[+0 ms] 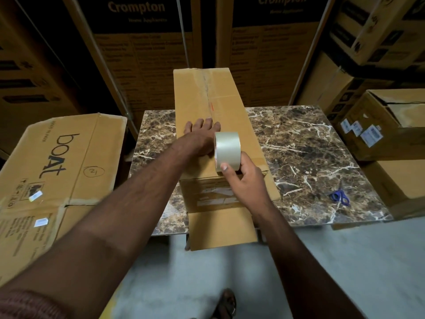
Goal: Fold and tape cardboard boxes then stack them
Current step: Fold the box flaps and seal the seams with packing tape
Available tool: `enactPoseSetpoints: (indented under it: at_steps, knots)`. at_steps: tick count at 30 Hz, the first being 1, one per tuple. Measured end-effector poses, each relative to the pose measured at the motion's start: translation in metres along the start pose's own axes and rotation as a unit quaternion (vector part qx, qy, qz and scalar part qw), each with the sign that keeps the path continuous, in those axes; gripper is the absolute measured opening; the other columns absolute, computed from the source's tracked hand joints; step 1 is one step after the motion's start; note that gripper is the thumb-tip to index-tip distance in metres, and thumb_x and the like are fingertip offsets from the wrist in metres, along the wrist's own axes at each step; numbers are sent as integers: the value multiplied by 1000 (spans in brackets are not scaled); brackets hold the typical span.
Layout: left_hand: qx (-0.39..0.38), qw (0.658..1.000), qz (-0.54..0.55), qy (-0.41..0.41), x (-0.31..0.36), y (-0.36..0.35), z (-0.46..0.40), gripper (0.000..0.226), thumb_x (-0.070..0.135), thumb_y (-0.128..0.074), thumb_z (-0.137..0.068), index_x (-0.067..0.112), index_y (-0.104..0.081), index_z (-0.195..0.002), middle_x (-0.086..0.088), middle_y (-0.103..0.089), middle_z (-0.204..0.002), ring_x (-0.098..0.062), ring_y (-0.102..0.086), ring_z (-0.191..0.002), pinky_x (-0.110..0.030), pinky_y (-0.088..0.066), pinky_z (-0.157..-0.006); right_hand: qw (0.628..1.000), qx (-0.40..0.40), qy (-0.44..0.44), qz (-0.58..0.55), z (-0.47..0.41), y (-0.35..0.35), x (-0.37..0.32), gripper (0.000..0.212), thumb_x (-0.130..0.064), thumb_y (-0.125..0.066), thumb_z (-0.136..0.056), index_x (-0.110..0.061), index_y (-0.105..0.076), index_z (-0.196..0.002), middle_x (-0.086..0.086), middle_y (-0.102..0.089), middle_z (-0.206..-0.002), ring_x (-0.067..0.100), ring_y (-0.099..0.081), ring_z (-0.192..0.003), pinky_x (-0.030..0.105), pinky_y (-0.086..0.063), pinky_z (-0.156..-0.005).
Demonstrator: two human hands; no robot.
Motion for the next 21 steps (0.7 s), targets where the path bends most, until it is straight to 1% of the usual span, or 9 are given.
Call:
enactPoseSetpoints:
  at_steps: [3, 7, 10, 11, 13, 15, 16, 18, 21]
  knots:
    - [13, 1000, -4, -5, 5, -4, 6, 84, 33, -60, -96, 25, -5, -160, -6, 3, -168, -30, 3, -154, -56, 2, -122, 999, 40, -10, -22, 11, 6, 2, 39, -51, -58, -90, -21, -63, -112, -7, -71, -94, 13, -68, -87, 49, -57, -73]
    - [93, 995, -6, -28, 3, 14, 10, 61, 55, -50, -97, 24, -37, -147, -12, -31, -155, -35, -25, -144, -57, -19, -118, 992, 120, 20, -41, 40, 17, -10, 24, -44, -60, -93, -21, -61, -102, -9, -66, -84, 1, -62, -74, 25, -52, -64]
    - [164, 986, -10, -34, 10, 23, 26, 60, 62, -54, -92, 22, -53, -137, -11, -47, -143, -33, -38, -132, -49, -32, -108, 995, 94, 8, -38, 50, 17, -10, 12, -31, -64, -98, -19, -61, -101, -9, -64, -83, -3, -59, -72, 18, -47, -62]
    - [156, 987, -1, -39, 12, 19, 32, 62, 63, -53, -92, 22, -52, -138, -11, -47, -144, -33, -38, -132, -49, -33, -107, 996, 79, 1, -35, 53, 17, -8, 13, -30, -64, -99, -18, -62, -101, -8, -63, -82, -3, -58, -71, 19, -46, -61]
    - [84, 995, 35, -43, 13, 8, 42, 72, 66, -52, -91, 22, -42, -147, -10, -37, -154, -36, -31, -139, -52, -31, -111, 997, 64, -13, -46, 60, 17, -5, 14, -33, -63, -99, -19, -63, -98, -9, -63, -79, -1, -58, -69, 20, -44, -60]
    - [21, 998, 53, -35, 13, -2, 46, 80, 60, -57, -91, 22, -26, -155, -9, -19, -164, -38, -17, -148, -54, -21, -119, 997, 56, -10, -61, 64, 14, -7, 13, -37, -62, -98, -24, -61, -93, -12, -63, -77, 2, -57, -68, 24, -45, -60]
    - [14, 999, 42, -26, 15, -7, 46, 83, 54, -62, -91, 22, -21, -156, -10, -13, -166, -38, -12, -150, -54, -15, -122, 996, 44, -11, -71, 65, 11, -8, 12, -39, -61, -97, -27, -61, -94, -13, -65, -81, 4, -61, -73, 27, -49, -63]
    - [41, 999, 11, -12, 22, -15, 48, 84, 41, -68, -89, 23, -19, -154, -13, -10, -166, -39, -9, -151, -55, -10, -122, 996, 18, -21, -87, 67, 3, -6, 14, -35, -62, -94, -30, -60, -107, -11, -69, -96, 9, -68, -89, 35, -58, -76]
    - [152, 988, 11, -14, 28, -7, 61, 65, 38, -66, -90, 23, -37, -147, -16, -28, -157, -38, -25, -143, -53, -22, -116, 997, 24, -5, -70, 64, 5, -9, 24, -18, -67, -96, -24, -58, -116, -11, -68, -101, 6, -67, -93, 37, -60, -80]
Point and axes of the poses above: each hand's wrist, its own z-axis away from the middle knuckle, its own y-axis out of the back of the hand, x = y × z, the point moved 7 cm from there along -z, towards the middle knuckle
